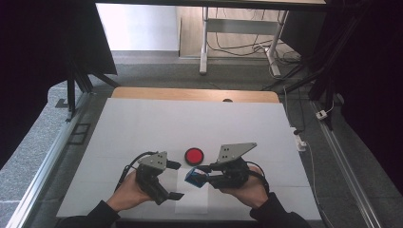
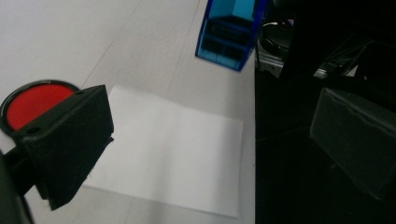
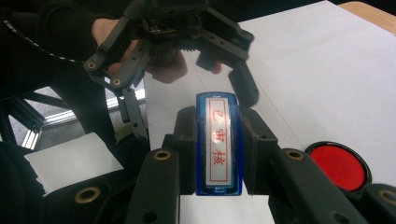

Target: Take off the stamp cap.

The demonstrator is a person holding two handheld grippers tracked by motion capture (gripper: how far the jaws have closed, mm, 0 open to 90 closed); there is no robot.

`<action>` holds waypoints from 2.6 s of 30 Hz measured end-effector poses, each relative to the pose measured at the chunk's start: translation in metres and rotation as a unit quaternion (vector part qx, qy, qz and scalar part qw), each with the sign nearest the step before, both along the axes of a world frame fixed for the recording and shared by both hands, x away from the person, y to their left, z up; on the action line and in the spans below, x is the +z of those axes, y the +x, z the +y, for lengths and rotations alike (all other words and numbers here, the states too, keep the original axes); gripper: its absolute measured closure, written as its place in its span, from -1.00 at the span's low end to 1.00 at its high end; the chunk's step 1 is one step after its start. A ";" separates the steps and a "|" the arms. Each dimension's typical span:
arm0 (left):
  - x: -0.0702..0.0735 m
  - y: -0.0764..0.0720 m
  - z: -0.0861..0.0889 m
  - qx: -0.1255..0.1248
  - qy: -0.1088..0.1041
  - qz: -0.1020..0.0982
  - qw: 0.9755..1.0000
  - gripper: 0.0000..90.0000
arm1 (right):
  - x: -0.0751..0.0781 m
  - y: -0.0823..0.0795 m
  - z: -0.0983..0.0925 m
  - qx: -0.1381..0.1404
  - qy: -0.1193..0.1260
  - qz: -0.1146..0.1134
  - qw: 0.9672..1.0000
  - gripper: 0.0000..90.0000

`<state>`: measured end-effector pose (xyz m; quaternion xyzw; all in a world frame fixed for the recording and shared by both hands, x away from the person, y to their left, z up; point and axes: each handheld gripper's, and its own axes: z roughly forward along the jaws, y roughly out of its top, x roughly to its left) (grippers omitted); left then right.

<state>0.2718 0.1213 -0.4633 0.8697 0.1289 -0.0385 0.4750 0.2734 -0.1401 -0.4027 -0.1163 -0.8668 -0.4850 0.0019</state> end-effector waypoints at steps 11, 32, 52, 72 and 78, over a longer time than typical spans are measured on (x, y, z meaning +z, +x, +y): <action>-0.002 0.008 -0.021 -0.045 0.005 -0.010 0.999 -0.88 | 0.002 0.000 0.005 0.020 0.003 0.000 1.000 0.58; -0.003 0.009 -0.015 -0.098 -0.025 -0.010 0.995 0.20 | 0.000 -0.003 0.007 0.042 0.006 0.009 0.999 0.58; -0.004 0.009 -0.013 -0.132 -0.038 -0.005 0.991 0.53 | -0.001 -0.004 0.007 0.055 0.014 0.016 0.998 0.58; -0.004 0.006 -0.013 -0.128 -0.039 -0.006 0.991 0.54 | -0.001 -0.004 0.007 0.060 0.014 0.013 0.998 0.58; -0.003 0.006 -0.011 -0.129 -0.042 -0.007 0.991 0.54 | 0.001 -0.005 0.006 0.061 0.020 0.014 0.998 0.59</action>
